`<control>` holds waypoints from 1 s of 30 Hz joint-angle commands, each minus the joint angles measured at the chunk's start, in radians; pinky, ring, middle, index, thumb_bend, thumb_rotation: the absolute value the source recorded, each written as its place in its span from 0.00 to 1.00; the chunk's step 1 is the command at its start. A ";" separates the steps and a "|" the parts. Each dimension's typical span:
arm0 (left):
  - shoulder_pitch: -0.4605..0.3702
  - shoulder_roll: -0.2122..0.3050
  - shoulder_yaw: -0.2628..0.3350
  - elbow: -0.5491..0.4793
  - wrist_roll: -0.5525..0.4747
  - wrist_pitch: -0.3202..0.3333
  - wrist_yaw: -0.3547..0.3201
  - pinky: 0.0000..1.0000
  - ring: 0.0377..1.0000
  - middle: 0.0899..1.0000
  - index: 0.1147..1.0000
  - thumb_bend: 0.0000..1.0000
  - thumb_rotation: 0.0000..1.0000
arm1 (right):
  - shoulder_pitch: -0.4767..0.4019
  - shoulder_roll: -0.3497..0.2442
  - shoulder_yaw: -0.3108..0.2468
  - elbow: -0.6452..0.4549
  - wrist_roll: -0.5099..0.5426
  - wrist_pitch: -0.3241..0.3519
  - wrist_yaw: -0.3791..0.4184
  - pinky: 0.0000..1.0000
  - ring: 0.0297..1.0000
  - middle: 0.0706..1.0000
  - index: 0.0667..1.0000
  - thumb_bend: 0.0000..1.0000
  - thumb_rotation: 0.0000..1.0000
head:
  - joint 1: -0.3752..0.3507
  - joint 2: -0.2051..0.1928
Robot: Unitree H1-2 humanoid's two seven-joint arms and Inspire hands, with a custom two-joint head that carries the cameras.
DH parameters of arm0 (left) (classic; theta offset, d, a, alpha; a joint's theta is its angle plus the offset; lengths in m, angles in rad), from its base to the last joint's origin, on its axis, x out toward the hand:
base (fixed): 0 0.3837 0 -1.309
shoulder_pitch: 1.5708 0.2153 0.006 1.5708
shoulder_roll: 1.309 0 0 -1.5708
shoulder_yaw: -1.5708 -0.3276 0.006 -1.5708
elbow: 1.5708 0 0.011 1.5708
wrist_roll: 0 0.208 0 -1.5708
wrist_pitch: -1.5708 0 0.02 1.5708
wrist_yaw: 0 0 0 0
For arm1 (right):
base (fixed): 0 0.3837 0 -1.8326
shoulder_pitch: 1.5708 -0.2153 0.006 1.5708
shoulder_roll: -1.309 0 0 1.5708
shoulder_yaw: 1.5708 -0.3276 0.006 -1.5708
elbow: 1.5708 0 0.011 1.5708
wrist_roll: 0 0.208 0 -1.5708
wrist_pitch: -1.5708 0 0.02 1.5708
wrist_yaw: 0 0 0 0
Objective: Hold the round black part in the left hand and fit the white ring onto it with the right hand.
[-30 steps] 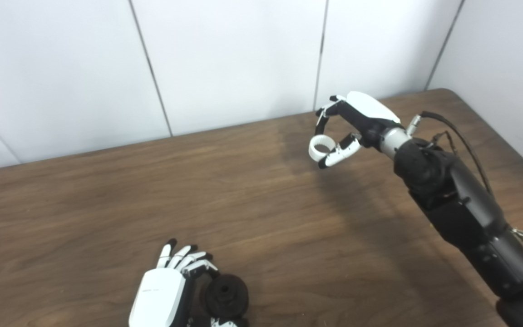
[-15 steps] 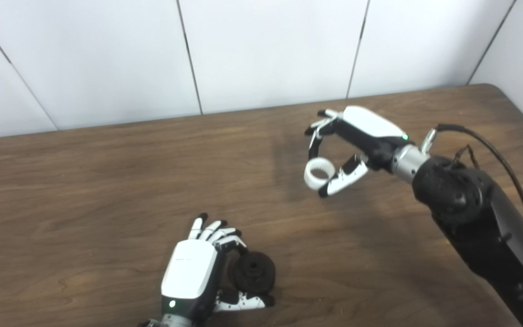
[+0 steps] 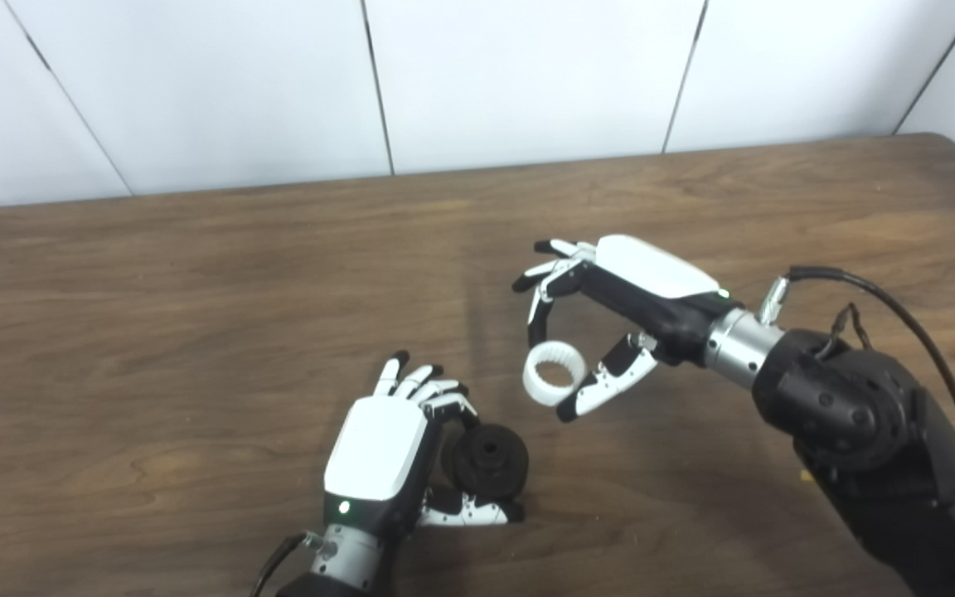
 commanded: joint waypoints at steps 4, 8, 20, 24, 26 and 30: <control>-0.013 -0.006 -0.002 -0.012 0.006 0.002 0.001 1.00 0.87 0.74 0.42 0.52 0.06 | 0.016 0.040 0.010 -0.044 -0.013 -0.008 -0.006 1.00 0.98 0.82 0.44 0.52 0.13 | -0.002 0.010; -0.017 -0.008 -0.004 -0.008 0.007 0.001 0.005 1.00 0.87 0.74 0.42 0.52 0.06 | 0.031 0.058 0.030 -0.046 -0.023 -0.018 -0.001 1.00 0.98 0.83 0.44 0.52 0.13 | 0.002 0.017; -0.024 -0.013 -0.010 -0.011 0.021 0.018 -0.007 1.00 0.87 0.74 0.42 0.52 0.06 | 0.054 0.111 0.073 -0.024 -0.064 -0.037 -0.015 1.00 0.99 0.84 0.44 0.52 0.13 | 0.006 0.025; -0.024 -0.013 -0.010 -0.010 0.021 0.017 -0.002 1.00 0.86 0.74 0.42 0.52 0.06 | 0.055 0.123 0.072 -0.008 -0.073 -0.045 -0.021 1.00 0.99 0.84 0.44 0.52 0.13 | 0.006 0.025; -0.023 -0.013 -0.010 -0.012 0.019 0.017 -0.004 1.00 0.87 0.74 0.42 0.52 0.06 | 0.056 0.128 0.071 -0.002 -0.076 -0.049 -0.023 1.00 0.99 0.83 0.44 0.52 0.13 | 0.006 0.025; -0.021 -0.014 -0.009 -0.022 0.016 0.018 -0.013 1.00 0.87 0.74 0.42 0.52 0.06 | 0.057 0.133 0.069 0.003 -0.082 -0.058 -0.024 1.00 0.99 0.84 0.44 0.52 0.13 | 0.006 0.028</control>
